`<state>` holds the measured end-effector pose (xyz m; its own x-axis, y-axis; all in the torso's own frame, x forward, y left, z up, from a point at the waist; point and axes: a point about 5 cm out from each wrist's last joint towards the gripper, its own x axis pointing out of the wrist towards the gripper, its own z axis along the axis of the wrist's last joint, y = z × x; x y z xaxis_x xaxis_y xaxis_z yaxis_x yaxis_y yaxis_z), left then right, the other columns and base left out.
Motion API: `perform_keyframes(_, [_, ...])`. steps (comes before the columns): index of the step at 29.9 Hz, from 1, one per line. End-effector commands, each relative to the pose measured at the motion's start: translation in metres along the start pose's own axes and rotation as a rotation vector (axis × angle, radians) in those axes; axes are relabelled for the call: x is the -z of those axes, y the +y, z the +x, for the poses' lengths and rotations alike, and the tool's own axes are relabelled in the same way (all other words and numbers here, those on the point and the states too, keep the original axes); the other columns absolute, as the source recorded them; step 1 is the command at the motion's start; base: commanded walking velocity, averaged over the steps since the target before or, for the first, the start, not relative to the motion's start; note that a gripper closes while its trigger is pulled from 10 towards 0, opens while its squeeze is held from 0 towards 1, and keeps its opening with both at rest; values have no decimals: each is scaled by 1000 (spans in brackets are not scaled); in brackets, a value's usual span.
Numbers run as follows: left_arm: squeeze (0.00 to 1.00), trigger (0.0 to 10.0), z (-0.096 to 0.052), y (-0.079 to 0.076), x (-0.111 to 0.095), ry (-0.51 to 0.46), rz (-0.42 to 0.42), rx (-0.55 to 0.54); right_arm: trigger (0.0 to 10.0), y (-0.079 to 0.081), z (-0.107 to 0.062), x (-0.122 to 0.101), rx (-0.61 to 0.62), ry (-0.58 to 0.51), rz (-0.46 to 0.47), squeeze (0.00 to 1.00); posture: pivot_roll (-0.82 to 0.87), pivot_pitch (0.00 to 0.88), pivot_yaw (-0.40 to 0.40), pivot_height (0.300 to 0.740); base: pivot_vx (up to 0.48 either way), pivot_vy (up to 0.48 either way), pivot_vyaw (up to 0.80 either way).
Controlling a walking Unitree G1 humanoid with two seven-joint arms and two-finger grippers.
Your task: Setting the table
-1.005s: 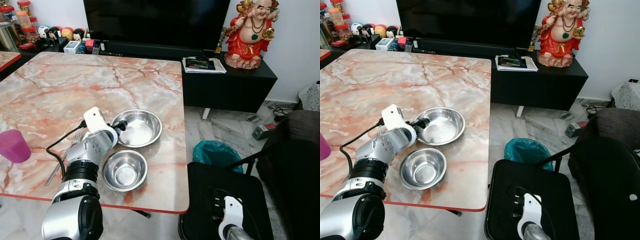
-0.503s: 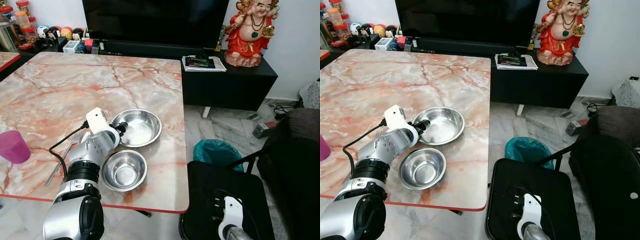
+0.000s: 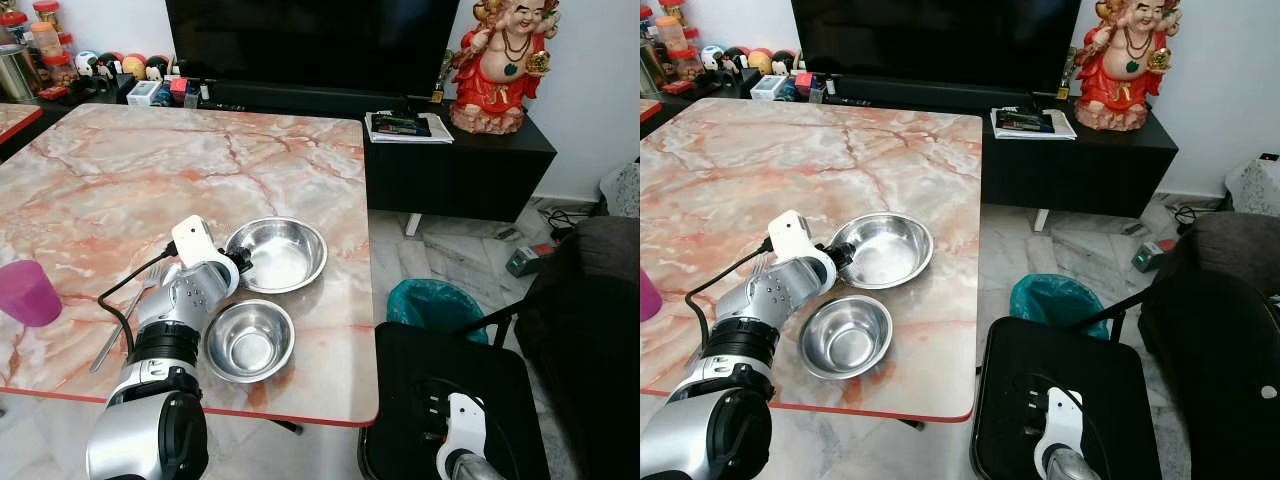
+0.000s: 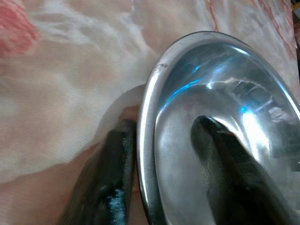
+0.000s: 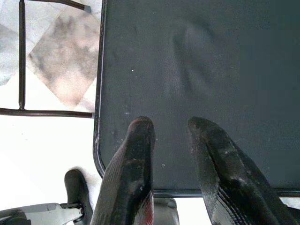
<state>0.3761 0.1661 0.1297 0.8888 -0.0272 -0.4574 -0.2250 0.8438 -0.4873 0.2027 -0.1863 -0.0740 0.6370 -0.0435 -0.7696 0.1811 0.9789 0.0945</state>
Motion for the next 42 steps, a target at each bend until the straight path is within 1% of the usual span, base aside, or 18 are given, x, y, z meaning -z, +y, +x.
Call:
perform_keyframes(1, [0,0,0,4,2,-6,-17,-17,10000,-2,0,-2,6,-3,4,0,47,0,-43,728,0,0,0])
perform_keyframes(5, [0,0,-1,5,2,-25,-29,-26,10000,-2,0,-2,6,-3,3,0,47,0,-43,728,0,0,0])
perform_keyframes(8, [0,0,-4,8,-1,-72,-64,-34,10000,-3,0,-2,5,-4,-2,0,39,0,-43,728,0,0,0])
perform_keyframes(12, [0,0,-6,10,-1,-99,-88,-34,10000,-4,0,-3,9,-4,-6,0,33,0,-51,728,0,0,0])
perform_keyframes(21, [0,0,-6,9,7,-89,-128,-27,10000,-11,0,-5,23,-5,-22,0,27,0,-69,728,0,0,0])
perform_keyframes(24, [0,118,-8,7,3,-111,-87,1,10000,-11,0,-6,23,-7,-28,0,27,0,-67,728,0,0,0])
perform_keyframes(25, [0,2941,-9,6,-1,-136,-81,14,10000,-11,0,-6,22,-7,-29,0,27,0,-67,728,0,0,0])
perform_keyframes(26, [0,6431,-11,5,-5,-161,-72,26,10000,-11,0,-6,21,-6,-29,0,31,0,-67,728,0,0,0])
perform_keyframes(27, [0,8000,-12,5,-7,-164,-67,26,10000,-10,0,-5,21,-5,-28,0,34,0,-67,728,0,0,0])
perform_keyframes(31, [0,8000,-13,5,-7,-163,-58,35,10000,-10,0,-5,20,-4,-29,0,36,0,-66,728,0,0,0])
perform_keyframes(32, [0,10000,-13,2,-7,-170,-60,50,10000,-8,0,-3,15,-1,-26,0,40,0,-58,728,0,0,0])
perform_keyframes(34, [0,10000,-15,0,-10,-218,-98,68,10000,-6,0,-2,12,1,-23,0,40,0,-55,728,0,0,0])
perform_keyframes(35, [0,10000,-17,-2,-14,-259,-132,88,10000,-6,0,-1,11,2,-23,0,41,0,-54,728,0,0,0])
perform_keyframes(36, [0,10000,-21,-5,-21,-324,-175,120,10000,-6,0,-1,10,4,-24,0,41,0,-54,728,0,0,0])
perform_keyframes(39, [0,10000,-24,-8,-26,-368,-181,143,10000,-5,-1,0,8,6,-24,0,44,0,-56,728,0,0,0])
perform_keyframes(41, [0,10000,-25,-14,-25,-369,-180,179,10000,-6,-1,0,9,7,-25,0,43,0,-58,728,0,0,0])
perform_keyframes(42, [0,10000,-25,-14,-25,-369,-180,179,10000,-6,-1,0,9,7,-25,0,43,0,-58,728,0,0,0])
